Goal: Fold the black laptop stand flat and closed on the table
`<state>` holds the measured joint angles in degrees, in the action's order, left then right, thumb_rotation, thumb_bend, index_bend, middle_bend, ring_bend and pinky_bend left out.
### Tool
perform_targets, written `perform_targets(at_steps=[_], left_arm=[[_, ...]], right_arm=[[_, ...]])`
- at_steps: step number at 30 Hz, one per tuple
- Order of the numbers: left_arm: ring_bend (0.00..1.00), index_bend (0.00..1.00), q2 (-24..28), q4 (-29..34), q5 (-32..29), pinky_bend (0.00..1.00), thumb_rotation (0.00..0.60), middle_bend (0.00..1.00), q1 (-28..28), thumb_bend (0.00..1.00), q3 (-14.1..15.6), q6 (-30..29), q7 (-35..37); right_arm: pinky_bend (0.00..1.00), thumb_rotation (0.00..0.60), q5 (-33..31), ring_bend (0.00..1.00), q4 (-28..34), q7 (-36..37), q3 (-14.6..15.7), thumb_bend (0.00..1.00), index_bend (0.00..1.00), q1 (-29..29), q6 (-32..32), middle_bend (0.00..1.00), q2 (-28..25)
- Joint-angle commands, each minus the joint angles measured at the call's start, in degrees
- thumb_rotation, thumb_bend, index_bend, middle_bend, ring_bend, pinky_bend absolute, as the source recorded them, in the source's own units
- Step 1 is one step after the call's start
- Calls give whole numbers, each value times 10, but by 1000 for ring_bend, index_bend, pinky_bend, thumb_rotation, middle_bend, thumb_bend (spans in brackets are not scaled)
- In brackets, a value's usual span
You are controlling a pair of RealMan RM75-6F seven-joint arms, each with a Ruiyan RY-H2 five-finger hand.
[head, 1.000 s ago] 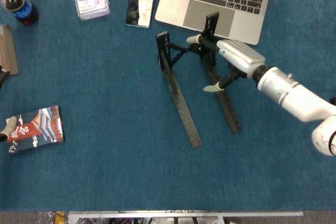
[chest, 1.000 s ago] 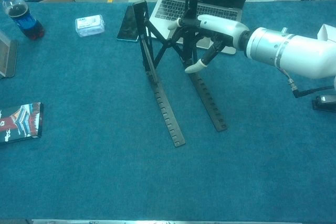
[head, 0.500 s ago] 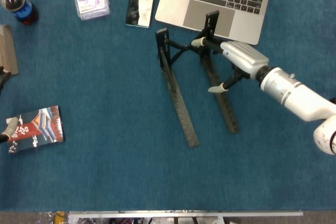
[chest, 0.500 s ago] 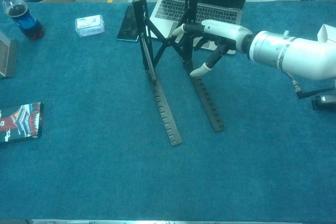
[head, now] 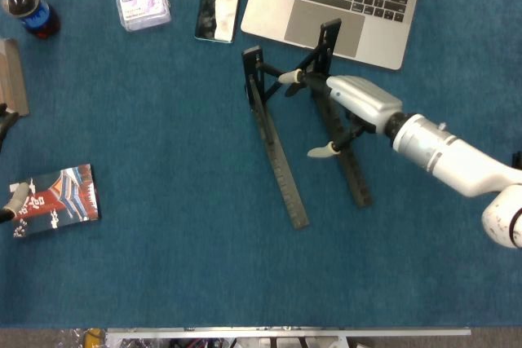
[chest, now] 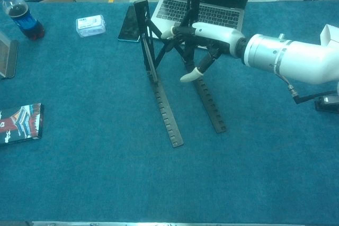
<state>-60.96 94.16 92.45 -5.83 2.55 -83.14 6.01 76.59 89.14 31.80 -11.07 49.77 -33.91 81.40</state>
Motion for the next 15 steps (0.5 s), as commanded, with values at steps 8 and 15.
perform_targets(at_steps=[8,15], left_arm=[[0,17,2,2,-3,0,600,39,3,351,1,-2,-3],[0,17,2,0,-6,0,600,39,5,351,2,-3,-1]], right_arm=[[225,600,50,110,15,98,-11,0,133,32,24,234,29],[225,600,67,109,-9,129,-5,0,133,55,34,234,53]])
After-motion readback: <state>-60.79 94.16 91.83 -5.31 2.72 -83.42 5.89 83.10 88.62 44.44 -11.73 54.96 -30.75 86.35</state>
